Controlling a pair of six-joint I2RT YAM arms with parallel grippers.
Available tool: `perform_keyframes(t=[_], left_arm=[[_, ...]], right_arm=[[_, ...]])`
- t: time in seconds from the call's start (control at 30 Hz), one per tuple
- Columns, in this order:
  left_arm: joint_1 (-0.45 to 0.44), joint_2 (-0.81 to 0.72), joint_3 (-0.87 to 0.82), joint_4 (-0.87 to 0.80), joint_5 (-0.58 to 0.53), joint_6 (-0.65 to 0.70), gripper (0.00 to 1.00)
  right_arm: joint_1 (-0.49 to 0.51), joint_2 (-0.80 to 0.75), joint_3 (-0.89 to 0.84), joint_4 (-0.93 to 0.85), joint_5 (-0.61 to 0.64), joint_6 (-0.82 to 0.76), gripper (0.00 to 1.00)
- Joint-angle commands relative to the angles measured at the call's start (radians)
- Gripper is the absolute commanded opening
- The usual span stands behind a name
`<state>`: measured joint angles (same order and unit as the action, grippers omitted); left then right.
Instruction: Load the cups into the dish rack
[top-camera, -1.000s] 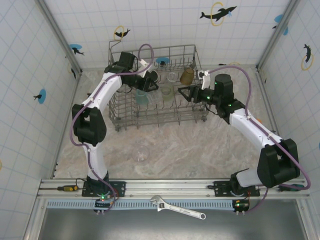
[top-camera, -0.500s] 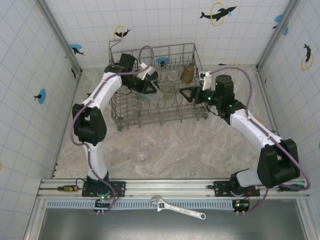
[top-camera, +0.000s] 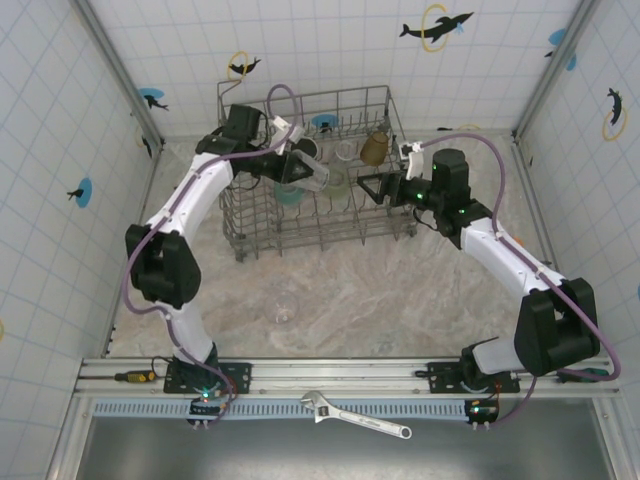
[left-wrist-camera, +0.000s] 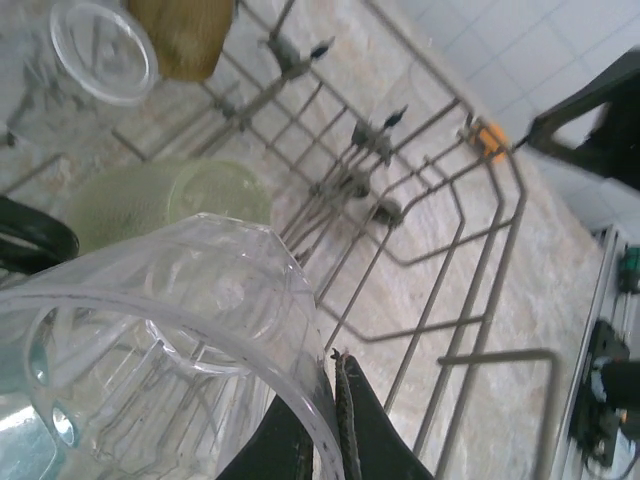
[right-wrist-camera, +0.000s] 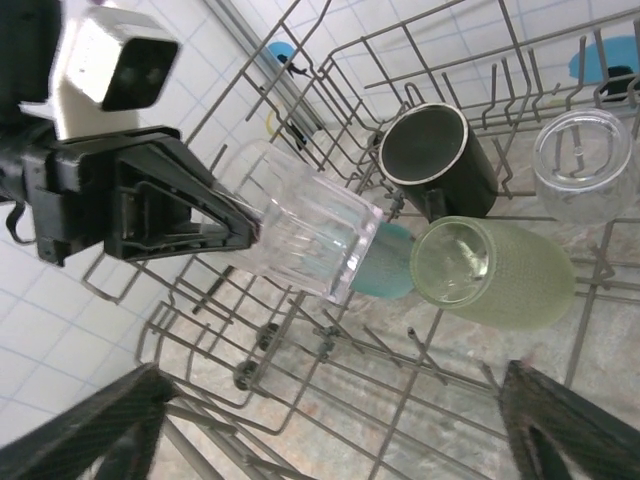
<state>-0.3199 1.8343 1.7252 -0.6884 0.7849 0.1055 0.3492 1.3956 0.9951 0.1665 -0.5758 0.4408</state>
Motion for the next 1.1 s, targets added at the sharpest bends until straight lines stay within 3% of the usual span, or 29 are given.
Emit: perform_keyframes(t=[0.0, 0.4, 0.73, 1.07], left_arm=[[-0.002, -0.103, -0.093, 0.237, 0.029, -0.124, 0.00], [0.030, -0.230, -0.440, 0.947, 0.248, -0.717, 0.00], [0.034, -0.235, -0.513, 1.223, 0.322, -0.924, 0.00], [0.036, -0.209, -0.528, 1.353, 0.374, -1.019, 0.00]], right_arm=[[-0.007, -0.009, 0.007, 0.082, -0.041, 0.030, 1.00], [-0.019, 0.103, 0.021, 0.358, -0.184, 0.241, 1.00], [-0.009, 0.238, 0.037, 0.614, -0.250, 0.428, 1.00], [0.019, 0.350, 0.109, 0.831, -0.280, 0.592, 1.00]])
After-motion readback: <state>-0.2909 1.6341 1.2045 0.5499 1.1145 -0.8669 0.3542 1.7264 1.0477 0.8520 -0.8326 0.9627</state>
